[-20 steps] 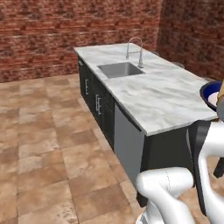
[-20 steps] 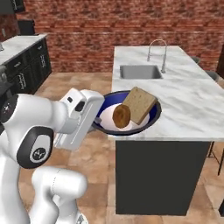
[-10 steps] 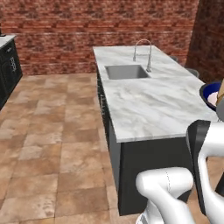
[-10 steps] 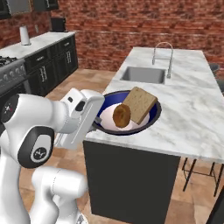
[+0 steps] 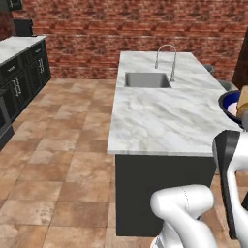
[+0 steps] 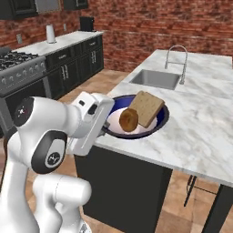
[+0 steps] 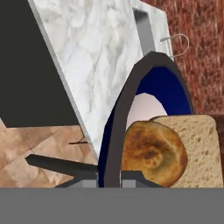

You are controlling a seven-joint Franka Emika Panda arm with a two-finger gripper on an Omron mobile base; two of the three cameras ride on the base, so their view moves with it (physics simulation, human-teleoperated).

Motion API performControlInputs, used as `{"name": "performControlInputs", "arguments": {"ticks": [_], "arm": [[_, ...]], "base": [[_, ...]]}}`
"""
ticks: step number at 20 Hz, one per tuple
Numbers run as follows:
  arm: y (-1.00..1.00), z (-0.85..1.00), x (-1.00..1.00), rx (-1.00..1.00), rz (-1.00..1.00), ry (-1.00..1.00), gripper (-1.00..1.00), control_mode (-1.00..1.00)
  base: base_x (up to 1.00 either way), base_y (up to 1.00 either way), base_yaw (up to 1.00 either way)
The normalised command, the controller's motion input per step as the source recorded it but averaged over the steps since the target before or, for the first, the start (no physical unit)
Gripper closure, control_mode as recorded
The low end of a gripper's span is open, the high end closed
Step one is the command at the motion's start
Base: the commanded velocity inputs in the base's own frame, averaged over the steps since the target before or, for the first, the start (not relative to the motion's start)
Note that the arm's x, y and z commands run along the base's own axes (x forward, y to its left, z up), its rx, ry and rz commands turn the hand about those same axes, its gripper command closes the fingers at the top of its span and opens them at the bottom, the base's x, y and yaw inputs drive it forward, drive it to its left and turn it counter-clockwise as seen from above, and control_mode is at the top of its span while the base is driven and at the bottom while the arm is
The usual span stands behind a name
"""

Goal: Pick up the heated bread from the toaster oven and place it in the bowl. Then move the bread bowl to the dining counter.

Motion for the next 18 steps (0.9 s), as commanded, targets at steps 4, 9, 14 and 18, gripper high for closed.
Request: {"name": "performControlInputs", "arguments": {"ticks": [4,9,14,18], "arm": [[-0.14,-0.04,0.96,0.09,0.12,0.29,1.00,-1.00],[-0.38,-0.35,1.00,0.07,0.17,0.21,1.00,-1.00],[-0.13,-0.66,0.73,0.00,0.12,-0.03,1.00,-1.00],[-0.23,-0.61,0.79,0.00,0.09,-0.07,1.00,-1.00]], "base": [[0.00,0.00,0.00],[0.00,0.00,0.00],[0.00,0.00,0.00],[0.00,0.00,0.00]]}}
